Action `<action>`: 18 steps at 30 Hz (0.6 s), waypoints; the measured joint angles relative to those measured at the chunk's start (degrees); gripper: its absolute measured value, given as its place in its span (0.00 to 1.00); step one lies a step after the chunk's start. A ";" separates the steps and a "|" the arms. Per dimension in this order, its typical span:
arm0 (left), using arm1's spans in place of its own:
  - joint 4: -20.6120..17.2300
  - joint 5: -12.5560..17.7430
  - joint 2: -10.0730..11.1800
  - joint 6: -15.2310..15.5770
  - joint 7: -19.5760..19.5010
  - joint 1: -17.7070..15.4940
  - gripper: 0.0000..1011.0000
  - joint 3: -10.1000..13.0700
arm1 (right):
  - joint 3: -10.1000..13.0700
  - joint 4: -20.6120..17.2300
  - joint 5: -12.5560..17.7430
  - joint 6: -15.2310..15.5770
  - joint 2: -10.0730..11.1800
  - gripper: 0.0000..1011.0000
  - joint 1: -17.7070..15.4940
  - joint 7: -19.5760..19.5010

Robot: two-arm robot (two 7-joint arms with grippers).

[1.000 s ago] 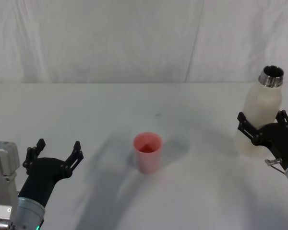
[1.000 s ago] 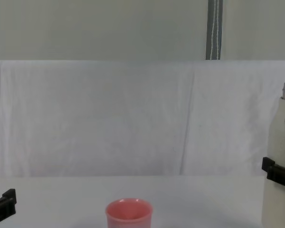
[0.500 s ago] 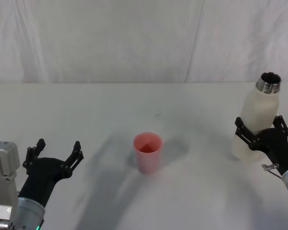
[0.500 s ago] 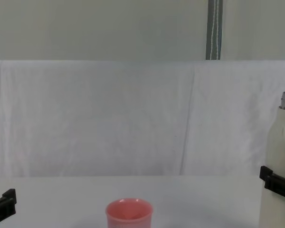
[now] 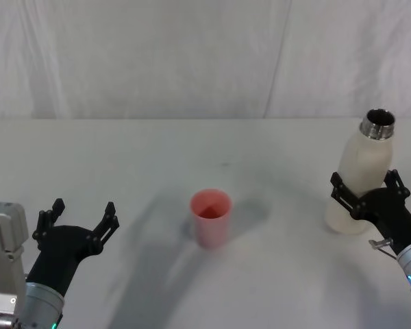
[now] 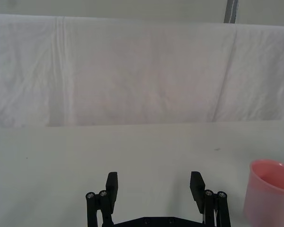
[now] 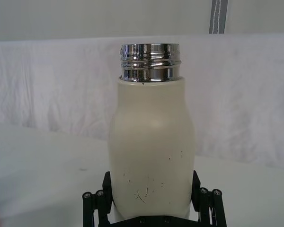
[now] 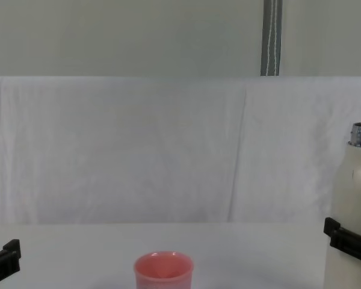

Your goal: Grasp the thermos with one hand and pour water into the cup lid.

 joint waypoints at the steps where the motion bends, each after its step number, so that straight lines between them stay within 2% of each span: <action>1: 0.00 0.00 0.00 0.00 0.00 0.00 0.99 0.00 | -0.01 0.08 -0.04 -0.06 -0.03 0.94 -0.03 0.00; 18: 0.00 0.00 0.00 0.00 0.00 0.00 0.99 0.00 | -0.09 1.88 -0.92 -1.53 -0.32 0.94 0.12 -0.06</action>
